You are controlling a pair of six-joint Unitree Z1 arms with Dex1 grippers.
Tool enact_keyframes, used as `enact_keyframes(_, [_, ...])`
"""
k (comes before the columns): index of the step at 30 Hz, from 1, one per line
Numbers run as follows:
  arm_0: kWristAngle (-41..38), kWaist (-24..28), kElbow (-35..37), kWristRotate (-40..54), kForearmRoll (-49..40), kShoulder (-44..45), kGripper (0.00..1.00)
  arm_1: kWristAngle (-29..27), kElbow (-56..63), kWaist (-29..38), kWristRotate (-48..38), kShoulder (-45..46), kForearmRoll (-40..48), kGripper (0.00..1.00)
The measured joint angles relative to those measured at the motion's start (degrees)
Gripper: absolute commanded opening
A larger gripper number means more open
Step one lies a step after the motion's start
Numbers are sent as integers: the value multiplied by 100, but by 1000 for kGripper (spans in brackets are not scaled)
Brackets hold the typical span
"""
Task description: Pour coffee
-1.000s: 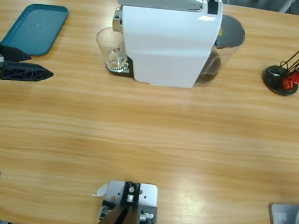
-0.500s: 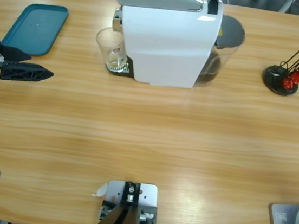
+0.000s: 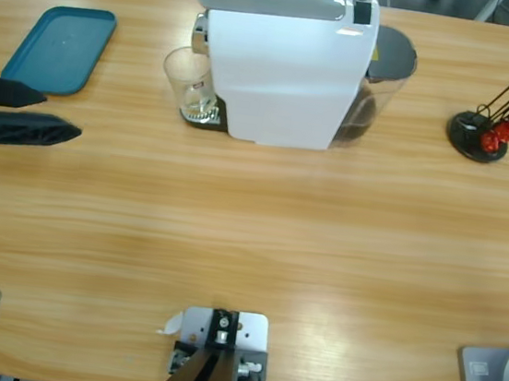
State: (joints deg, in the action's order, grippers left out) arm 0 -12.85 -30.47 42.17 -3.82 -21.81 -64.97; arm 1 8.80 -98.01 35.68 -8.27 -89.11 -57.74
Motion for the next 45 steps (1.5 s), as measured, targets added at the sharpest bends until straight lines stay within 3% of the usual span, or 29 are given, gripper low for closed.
enact_keyframes(5, [-216,-135,144,0,-828,926,996,1117,1428,176,36,1095,462,1000])
enact_keyframes(8, [-234,-197,453,0,-1184,1076,996,1316,2452,322,116,1604,861,1000])
enact_keyframes(12, [-242,-227,522,47,-1519,1091,996,1096,3822,521,148,2119,1583,1000])
enact_keyframes(19, [-772,-248,728,395,-1554,920,1000,356,4746,560,232,2776,1878,1000])
enact_keyframes(25, [-904,-255,818,395,-1520,709,1000,412,5572,563,-28,3440,2635,1000])
enact_keyframes(32, [23,-258,951,997,-1473,663,996,157,5707,563,-336,3541,2666,1000])
enact_keyframes(39, [352,-256,315,1246,-378,310,996,-167,5687,563,-375,3594,2634,1000])
enact_keyframes(45, [379,-130,278,1313,-259,203,996,-407,5217,563,795,3460,2078,1000])
